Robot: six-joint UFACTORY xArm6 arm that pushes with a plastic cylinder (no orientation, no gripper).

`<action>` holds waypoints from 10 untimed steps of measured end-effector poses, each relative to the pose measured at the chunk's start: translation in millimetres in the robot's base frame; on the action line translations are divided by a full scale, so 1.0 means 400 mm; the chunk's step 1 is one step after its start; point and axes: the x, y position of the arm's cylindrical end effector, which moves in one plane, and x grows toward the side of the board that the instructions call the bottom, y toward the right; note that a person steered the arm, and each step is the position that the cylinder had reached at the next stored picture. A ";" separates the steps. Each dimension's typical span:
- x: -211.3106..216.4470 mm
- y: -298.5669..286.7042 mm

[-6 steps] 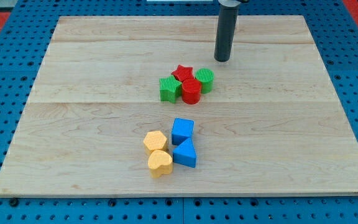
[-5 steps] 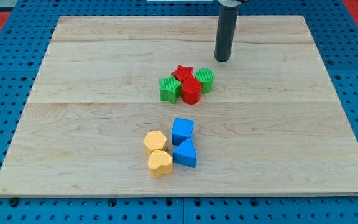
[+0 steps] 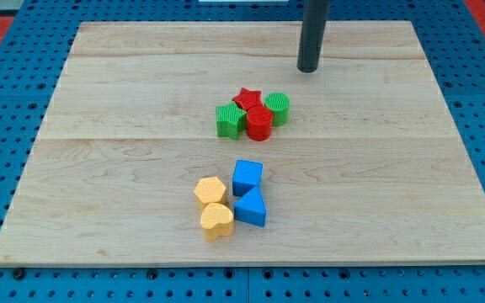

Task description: Place your arm in between the blue cube and the yellow hexagon

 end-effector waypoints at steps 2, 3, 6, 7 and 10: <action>0.263 0.065; 0.511 0.036; 0.719 -0.379; 0.693 -0.379; 0.446 -0.328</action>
